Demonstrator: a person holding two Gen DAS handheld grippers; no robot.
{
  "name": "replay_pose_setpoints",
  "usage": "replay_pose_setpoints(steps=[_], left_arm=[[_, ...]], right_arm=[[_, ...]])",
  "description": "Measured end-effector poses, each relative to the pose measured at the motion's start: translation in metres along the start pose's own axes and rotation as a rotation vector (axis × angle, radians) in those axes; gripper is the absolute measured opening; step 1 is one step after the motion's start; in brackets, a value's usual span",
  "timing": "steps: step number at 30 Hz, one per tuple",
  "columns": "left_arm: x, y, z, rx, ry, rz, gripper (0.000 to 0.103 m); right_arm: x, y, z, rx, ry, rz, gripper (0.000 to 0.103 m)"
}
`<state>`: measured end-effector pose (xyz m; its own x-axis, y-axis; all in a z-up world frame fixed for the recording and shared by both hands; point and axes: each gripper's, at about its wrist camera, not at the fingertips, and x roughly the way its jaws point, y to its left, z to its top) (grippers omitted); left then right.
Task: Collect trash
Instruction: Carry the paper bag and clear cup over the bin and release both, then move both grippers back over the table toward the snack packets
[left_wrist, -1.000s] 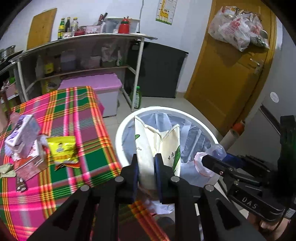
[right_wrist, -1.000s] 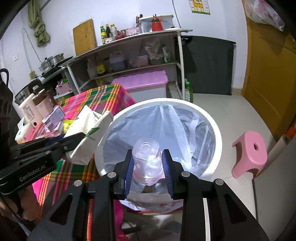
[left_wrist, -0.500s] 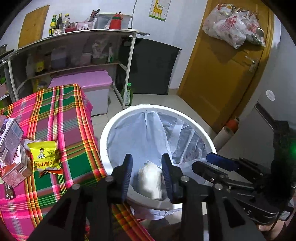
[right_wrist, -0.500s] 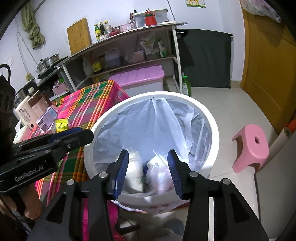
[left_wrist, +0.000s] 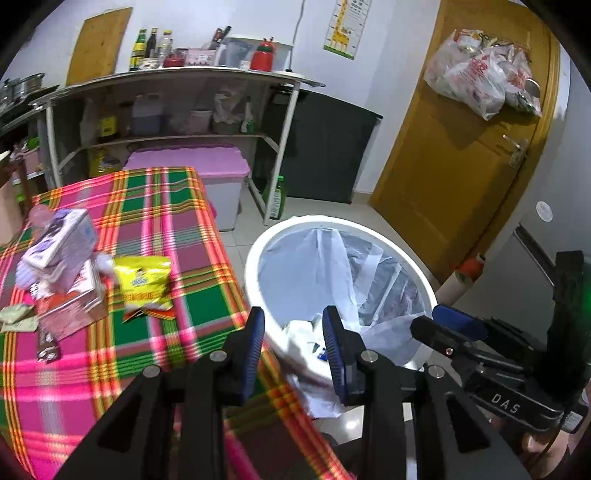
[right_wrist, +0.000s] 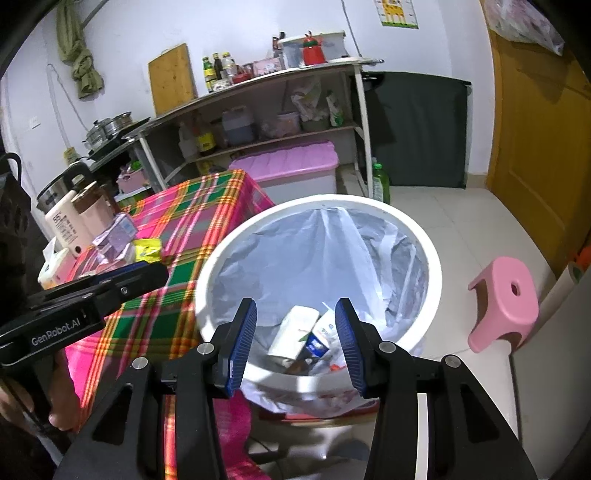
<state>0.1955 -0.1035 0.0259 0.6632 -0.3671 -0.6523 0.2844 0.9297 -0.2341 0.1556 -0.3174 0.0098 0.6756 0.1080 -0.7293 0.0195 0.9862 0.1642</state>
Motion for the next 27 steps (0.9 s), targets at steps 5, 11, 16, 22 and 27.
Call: replay_pose_setpoints(steps=[5,11,16,22,27], left_arm=[[-0.017,0.011,-0.007,-0.014,-0.018,0.03,0.034],[-0.035,0.023,-0.015,-0.028,-0.039,0.055,0.034],[-0.046,0.034,-0.023,-0.049,-0.049,0.076,0.034],[-0.055,0.046,-0.029,-0.074,-0.056,0.105,0.034],[-0.061,0.056,-0.035,-0.092,-0.06,0.124,0.034]], right_arm=[[-0.005,0.02,-0.005,-0.044,0.002,0.023,0.046],[-0.013,0.037,-0.006,-0.073,0.001,0.039,0.046],[-0.018,0.05,-0.008,-0.105,0.004,0.053,0.047],[-0.016,0.064,-0.011,-0.133,0.017,0.074,0.046],[-0.015,0.074,-0.012,-0.15,0.025,0.091,0.046]])
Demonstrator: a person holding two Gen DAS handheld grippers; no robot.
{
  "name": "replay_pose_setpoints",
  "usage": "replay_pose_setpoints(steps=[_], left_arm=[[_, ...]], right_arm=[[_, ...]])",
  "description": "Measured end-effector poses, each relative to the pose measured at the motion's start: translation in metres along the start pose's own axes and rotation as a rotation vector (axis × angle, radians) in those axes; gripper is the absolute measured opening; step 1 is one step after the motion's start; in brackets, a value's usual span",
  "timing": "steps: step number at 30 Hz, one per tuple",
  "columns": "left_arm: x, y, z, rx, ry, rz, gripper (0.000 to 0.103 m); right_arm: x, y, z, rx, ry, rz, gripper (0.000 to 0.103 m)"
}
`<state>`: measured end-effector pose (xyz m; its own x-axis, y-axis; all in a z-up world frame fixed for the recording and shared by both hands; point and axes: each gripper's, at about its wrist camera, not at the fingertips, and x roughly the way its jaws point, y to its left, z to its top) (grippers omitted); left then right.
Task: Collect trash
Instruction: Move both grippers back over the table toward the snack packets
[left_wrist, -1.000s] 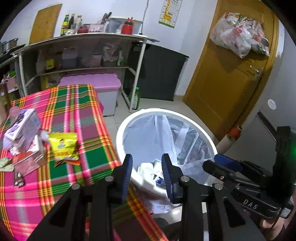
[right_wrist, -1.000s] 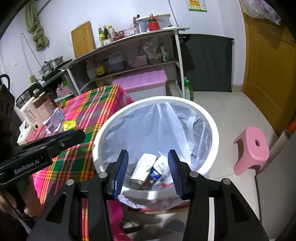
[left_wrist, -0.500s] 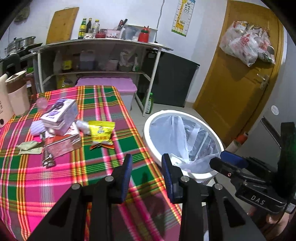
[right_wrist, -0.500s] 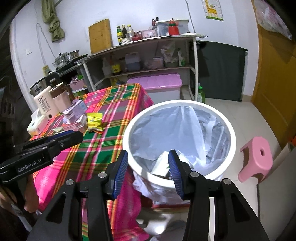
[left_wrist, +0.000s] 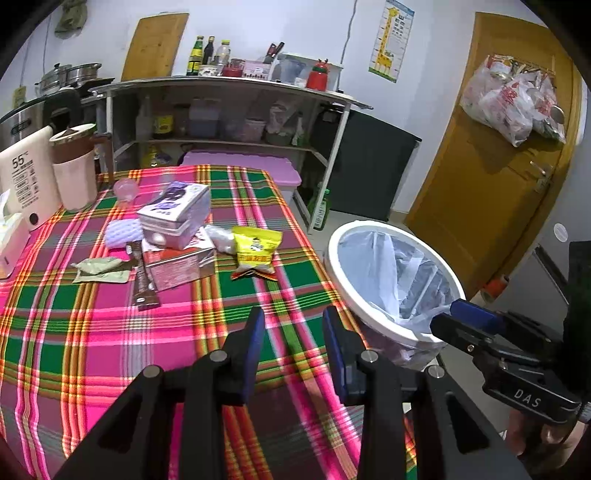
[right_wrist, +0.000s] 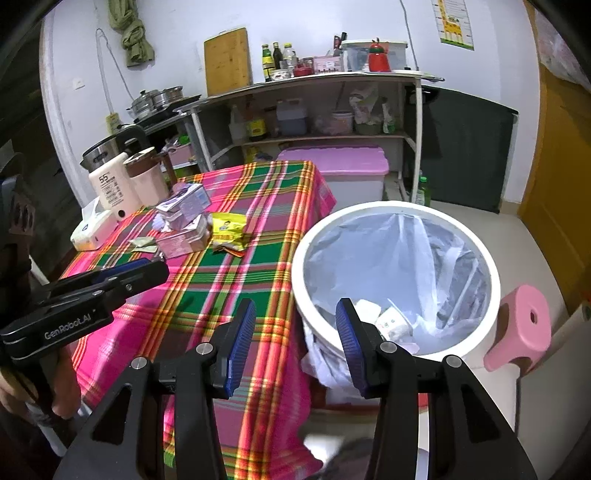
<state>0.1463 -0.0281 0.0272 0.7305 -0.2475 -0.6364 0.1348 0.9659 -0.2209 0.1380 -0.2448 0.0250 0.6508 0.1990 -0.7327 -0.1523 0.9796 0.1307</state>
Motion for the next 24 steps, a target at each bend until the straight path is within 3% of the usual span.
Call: replay_pose_setpoints(steps=[24], left_arm=[[0.007,0.089,-0.004,-0.153,0.009,0.158,0.034]], right_arm=[[0.047,0.035,0.012,-0.047,0.068,0.095,0.046]])
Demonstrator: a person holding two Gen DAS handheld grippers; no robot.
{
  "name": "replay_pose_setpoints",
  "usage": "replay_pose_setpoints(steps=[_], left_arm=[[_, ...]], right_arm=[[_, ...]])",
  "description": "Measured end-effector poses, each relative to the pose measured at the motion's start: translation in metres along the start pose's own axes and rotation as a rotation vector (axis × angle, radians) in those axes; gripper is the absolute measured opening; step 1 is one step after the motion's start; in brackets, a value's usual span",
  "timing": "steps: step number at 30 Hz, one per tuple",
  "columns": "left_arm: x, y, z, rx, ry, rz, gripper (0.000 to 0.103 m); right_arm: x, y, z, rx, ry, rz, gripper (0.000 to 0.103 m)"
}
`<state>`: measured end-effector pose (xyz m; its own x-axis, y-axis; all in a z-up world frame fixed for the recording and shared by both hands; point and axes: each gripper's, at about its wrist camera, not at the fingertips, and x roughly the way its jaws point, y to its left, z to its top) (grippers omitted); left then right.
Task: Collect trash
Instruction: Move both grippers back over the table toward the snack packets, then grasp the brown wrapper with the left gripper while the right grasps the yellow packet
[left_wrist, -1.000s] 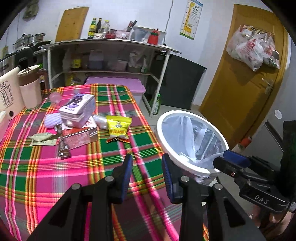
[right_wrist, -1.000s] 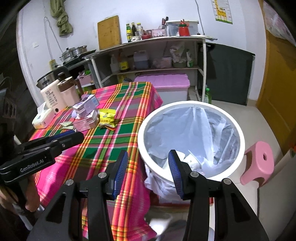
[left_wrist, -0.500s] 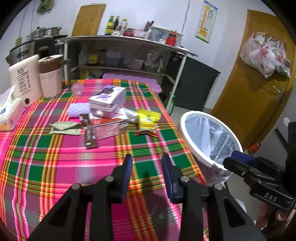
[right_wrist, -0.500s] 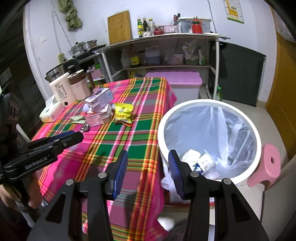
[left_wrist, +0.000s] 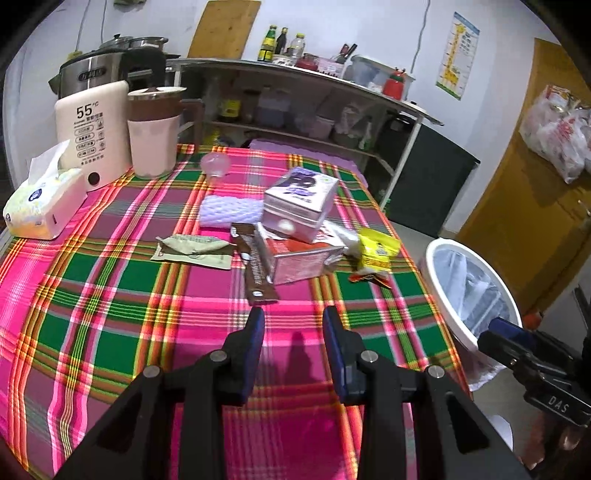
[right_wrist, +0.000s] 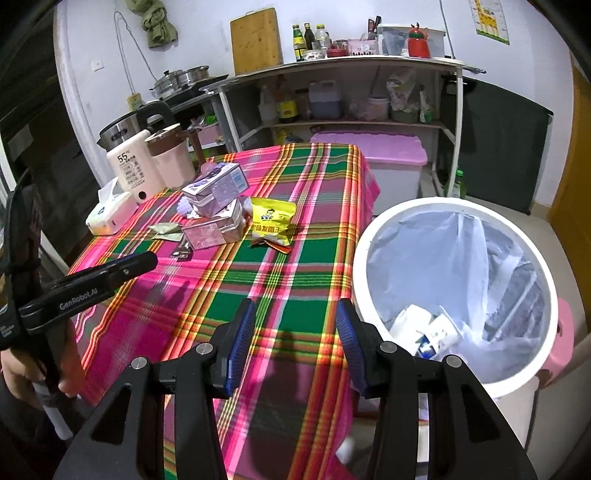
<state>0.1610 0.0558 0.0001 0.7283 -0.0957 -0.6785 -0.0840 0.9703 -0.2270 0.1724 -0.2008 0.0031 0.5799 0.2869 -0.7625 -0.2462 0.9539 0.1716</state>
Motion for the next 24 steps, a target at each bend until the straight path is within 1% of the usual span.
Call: replay_pose_setpoints(steps=[14,19,23,24], left_arm=[[0.048,0.011,0.016,-0.025,0.072,0.062,0.034],[0.061,0.017,0.018,-0.042,0.101,0.085,0.033],[0.058,0.022,0.017,-0.041,0.088,0.096,0.017],[0.057,0.024,0.016,-0.046,0.087,0.093,0.016]], right_arm=[[0.027,0.005,0.016,-0.011,0.023,0.004,0.046],[0.039,0.009,0.027,-0.02,0.032,0.012,0.046],[0.054,0.014,0.035,-0.02,0.044,0.032,0.047],[0.059,0.014,0.036,-0.018,0.048,0.038,0.047]])
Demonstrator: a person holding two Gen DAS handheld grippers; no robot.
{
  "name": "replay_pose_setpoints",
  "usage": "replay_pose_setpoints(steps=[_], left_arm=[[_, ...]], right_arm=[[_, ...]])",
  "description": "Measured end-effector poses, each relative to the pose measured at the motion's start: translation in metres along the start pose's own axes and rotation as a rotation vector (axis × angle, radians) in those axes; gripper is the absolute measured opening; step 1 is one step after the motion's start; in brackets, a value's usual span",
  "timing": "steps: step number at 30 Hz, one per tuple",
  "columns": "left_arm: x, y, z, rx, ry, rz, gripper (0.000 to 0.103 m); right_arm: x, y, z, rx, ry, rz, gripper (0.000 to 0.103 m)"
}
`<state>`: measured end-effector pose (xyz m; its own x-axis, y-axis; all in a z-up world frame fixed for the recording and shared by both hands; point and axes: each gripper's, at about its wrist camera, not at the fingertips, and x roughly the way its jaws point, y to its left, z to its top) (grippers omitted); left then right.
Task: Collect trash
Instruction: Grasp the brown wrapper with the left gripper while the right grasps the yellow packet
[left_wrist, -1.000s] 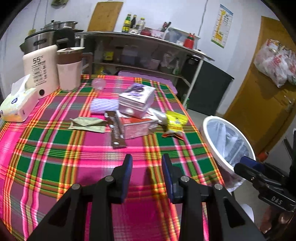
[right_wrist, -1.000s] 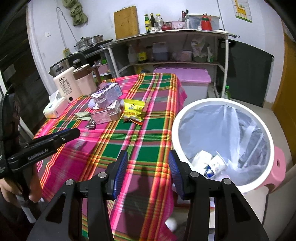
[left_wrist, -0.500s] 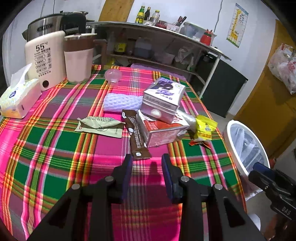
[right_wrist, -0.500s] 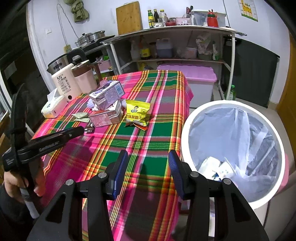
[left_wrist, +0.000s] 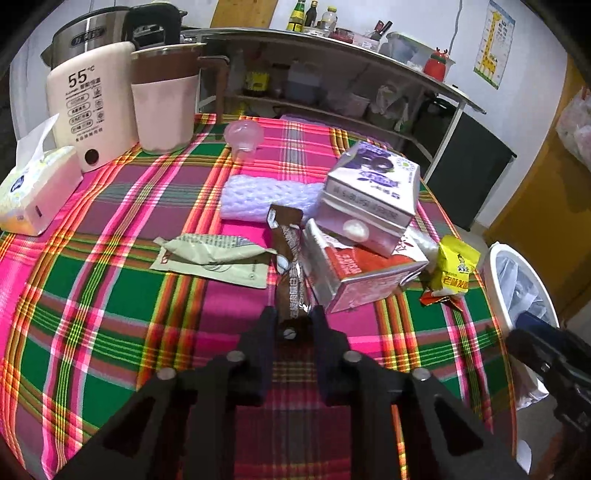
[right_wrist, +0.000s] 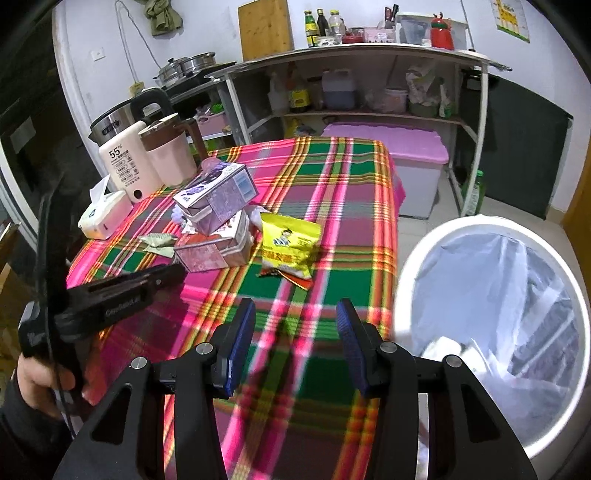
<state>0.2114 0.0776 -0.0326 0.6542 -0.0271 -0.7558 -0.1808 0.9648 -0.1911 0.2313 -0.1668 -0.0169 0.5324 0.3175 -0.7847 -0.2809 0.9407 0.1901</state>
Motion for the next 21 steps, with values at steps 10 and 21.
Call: replay_pose_setpoints(steps=[10,21], left_arm=[[-0.015,0.018,-0.012,-0.013,-0.013,-0.018,0.01],[-0.019,0.022,-0.008,0.0,-0.031,-0.064,0.032]], right_arm=[[0.036,0.005,0.018,0.023,0.013,0.012,0.052],[0.065,0.006,0.033,0.044,0.035,-0.019,0.052]])
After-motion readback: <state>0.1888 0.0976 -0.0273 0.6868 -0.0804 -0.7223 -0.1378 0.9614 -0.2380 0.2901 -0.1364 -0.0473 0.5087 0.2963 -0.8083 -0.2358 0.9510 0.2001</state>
